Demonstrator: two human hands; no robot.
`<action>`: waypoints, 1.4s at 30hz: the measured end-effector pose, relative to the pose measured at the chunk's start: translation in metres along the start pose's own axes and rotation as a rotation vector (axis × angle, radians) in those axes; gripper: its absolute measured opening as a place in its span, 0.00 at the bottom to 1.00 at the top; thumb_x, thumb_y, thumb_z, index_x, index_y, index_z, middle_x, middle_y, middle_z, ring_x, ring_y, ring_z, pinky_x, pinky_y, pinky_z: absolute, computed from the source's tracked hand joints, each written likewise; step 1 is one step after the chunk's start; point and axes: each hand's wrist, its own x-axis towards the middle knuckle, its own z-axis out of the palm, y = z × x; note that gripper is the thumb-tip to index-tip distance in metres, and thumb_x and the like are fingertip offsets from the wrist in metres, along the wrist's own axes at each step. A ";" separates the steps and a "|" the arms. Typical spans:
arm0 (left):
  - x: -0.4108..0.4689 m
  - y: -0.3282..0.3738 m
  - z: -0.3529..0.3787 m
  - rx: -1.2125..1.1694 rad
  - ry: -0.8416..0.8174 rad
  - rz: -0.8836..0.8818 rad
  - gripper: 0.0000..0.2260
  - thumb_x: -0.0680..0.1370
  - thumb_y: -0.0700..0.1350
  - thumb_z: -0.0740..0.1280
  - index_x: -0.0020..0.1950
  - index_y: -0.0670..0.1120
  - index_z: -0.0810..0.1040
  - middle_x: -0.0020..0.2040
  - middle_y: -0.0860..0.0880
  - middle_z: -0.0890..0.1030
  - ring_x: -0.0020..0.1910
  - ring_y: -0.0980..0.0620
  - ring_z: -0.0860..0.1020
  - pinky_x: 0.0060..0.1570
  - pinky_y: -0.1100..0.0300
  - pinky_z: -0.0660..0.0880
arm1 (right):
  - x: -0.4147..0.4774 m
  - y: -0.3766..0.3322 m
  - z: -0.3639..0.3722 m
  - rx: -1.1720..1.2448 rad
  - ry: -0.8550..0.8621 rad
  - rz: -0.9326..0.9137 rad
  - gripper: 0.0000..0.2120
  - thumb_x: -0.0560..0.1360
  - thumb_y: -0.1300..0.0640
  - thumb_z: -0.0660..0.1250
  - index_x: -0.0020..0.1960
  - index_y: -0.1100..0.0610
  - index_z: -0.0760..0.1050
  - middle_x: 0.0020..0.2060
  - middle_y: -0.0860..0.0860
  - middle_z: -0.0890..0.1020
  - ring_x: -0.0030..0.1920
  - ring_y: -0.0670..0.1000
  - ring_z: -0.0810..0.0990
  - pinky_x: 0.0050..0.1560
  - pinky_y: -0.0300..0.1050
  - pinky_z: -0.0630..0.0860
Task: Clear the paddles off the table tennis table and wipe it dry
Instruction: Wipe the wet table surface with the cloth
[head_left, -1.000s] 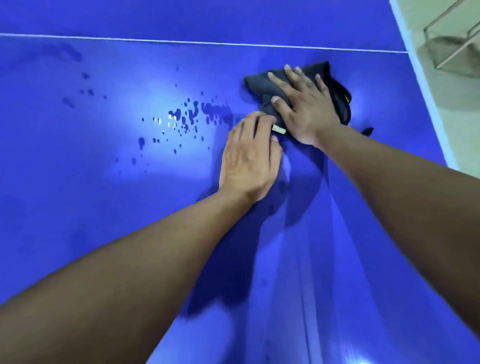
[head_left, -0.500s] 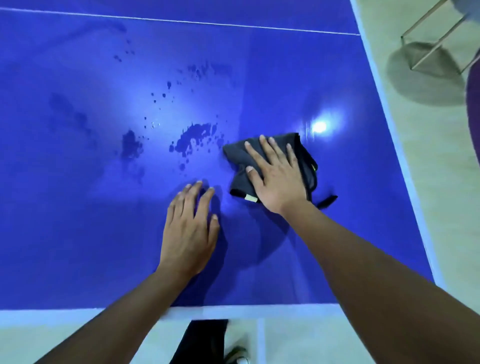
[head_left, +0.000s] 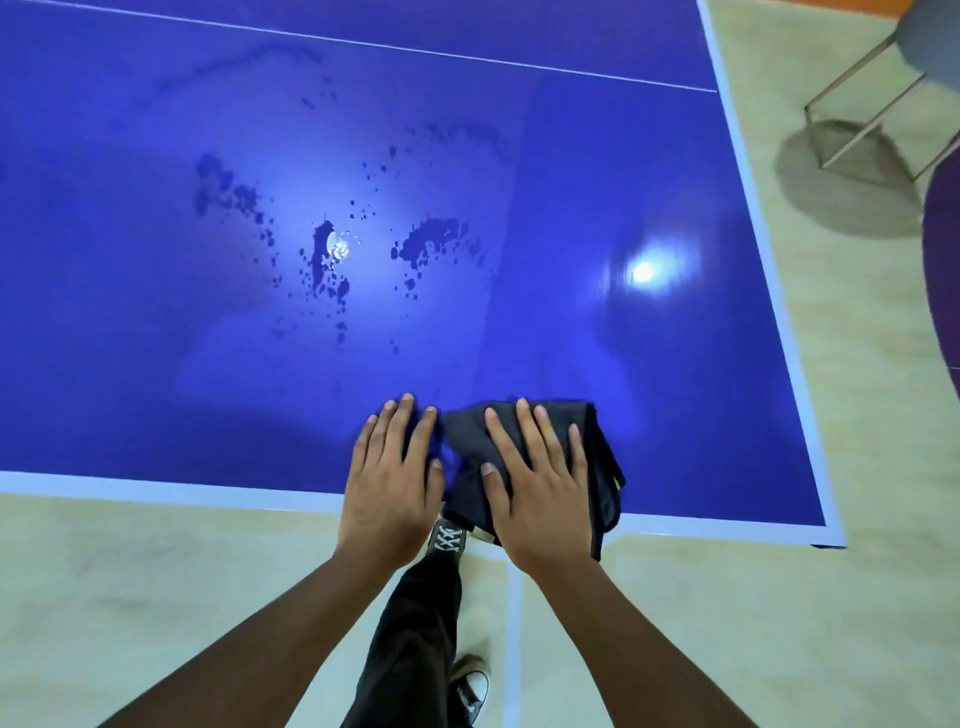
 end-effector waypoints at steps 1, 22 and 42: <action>0.003 -0.001 -0.003 -0.004 0.000 -0.004 0.23 0.81 0.49 0.55 0.75 0.43 0.71 0.77 0.40 0.68 0.76 0.40 0.67 0.74 0.43 0.64 | 0.004 0.000 0.000 -0.009 0.002 0.001 0.26 0.85 0.42 0.49 0.83 0.44 0.56 0.82 0.50 0.58 0.83 0.50 0.52 0.80 0.62 0.52; 0.354 -0.120 -0.040 0.054 0.052 -0.042 0.23 0.81 0.49 0.55 0.74 0.42 0.69 0.75 0.38 0.68 0.73 0.35 0.67 0.70 0.41 0.65 | 0.408 0.040 0.006 0.003 0.055 0.141 0.28 0.84 0.40 0.46 0.83 0.42 0.54 0.83 0.49 0.55 0.83 0.49 0.49 0.81 0.60 0.42; 0.477 -0.170 -0.032 0.092 0.059 -0.072 0.26 0.83 0.50 0.52 0.81 0.46 0.63 0.81 0.44 0.61 0.80 0.42 0.58 0.78 0.44 0.55 | 0.733 0.096 -0.011 -0.057 -0.010 0.215 0.28 0.84 0.41 0.45 0.83 0.42 0.51 0.83 0.49 0.52 0.83 0.50 0.47 0.81 0.59 0.40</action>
